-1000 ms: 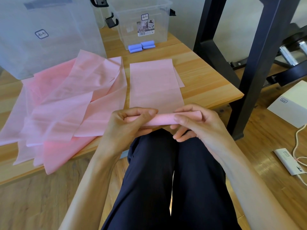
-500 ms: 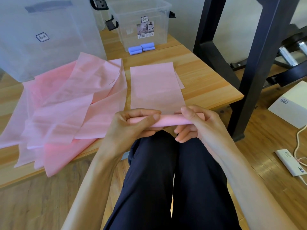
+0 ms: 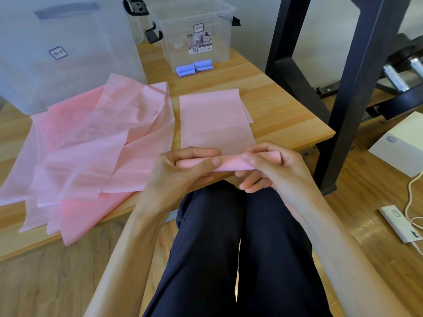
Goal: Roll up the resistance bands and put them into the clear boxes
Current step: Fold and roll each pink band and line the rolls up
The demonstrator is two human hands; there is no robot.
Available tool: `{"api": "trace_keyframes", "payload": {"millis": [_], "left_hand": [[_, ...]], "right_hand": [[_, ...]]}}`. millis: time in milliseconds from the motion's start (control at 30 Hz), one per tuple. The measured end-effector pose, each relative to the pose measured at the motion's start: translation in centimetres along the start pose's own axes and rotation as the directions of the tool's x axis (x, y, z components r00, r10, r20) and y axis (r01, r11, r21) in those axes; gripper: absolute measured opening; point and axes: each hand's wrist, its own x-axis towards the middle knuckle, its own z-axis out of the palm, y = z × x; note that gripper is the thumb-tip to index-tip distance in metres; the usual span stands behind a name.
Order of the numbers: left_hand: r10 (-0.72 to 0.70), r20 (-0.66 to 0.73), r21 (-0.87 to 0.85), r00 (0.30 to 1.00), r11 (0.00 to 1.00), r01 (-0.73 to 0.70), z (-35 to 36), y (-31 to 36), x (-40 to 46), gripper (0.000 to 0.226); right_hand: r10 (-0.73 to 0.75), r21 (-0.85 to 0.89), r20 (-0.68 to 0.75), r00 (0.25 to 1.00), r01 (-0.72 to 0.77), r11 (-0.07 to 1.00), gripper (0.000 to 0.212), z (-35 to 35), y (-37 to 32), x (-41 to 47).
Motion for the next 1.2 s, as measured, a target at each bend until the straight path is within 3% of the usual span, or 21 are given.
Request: {"api": "trace_keyframes", "payload": {"millis": [133, 267, 367, 567, 733, 933, 1100, 1200], "left_hand": [[0.012, -0.027, -0.002, 1.000, 1.000, -0.012, 0.05, -0.11, 0.08, 0.022], [0.005, -0.026, 0.021, 1.000, 1.000, -0.004, -0.19, -0.08, 0.09, 0.024], [0.015, -0.003, 0.056, 1.000, 0.998, -0.015, -0.19, -0.18, 0.05, 0.028], [0.017, -0.049, 0.027, 0.999, 1.000, -0.015, -0.19, -0.24, 0.16, 0.016], [0.077, -0.021, 0.089, 0.997, 0.993, -0.075, -0.26, -0.24, 0.04, 0.027], [0.055, -0.054, 0.065, 0.997, 0.997, -0.051, -0.26, -0.45, 0.04, 0.026], [0.065, -0.066, 0.054, 0.996, 0.997, -0.062, -0.09, -0.20, 0.08, 0.014], [0.046, -0.045, 0.034, 0.998, 0.998, -0.045, -0.26, -0.29, 0.21, 0.023]], "right_hand": [[0.048, 0.046, 0.004, 0.999, -0.048, 0.998, 0.034, 0.06, -0.15, 0.09], [0.031, -0.003, 0.015, 0.999, -0.031, 1.000, 0.022, -0.18, 0.00, 0.24], [0.042, 0.006, -0.018, 0.999, -0.041, 0.999, 0.031, -0.07, -0.02, 0.22], [0.013, 0.038, 0.033, 0.999, -0.014, 0.999, 0.030, -0.06, 0.04, 0.15], [0.001, 0.016, -0.001, 1.000, -0.001, 1.000, 0.031, -0.11, -0.07, 0.18], [0.045, 0.056, -0.014, 0.999, -0.044, 0.997, 0.034, 0.20, -0.06, 0.33], [0.023, 0.082, 0.017, 1.000, -0.024, 0.996, 0.037, 0.13, -0.07, 0.09], [0.002, 0.075, -0.020, 1.000, -0.001, 0.997, 0.031, 0.09, -0.05, 0.08]]}}
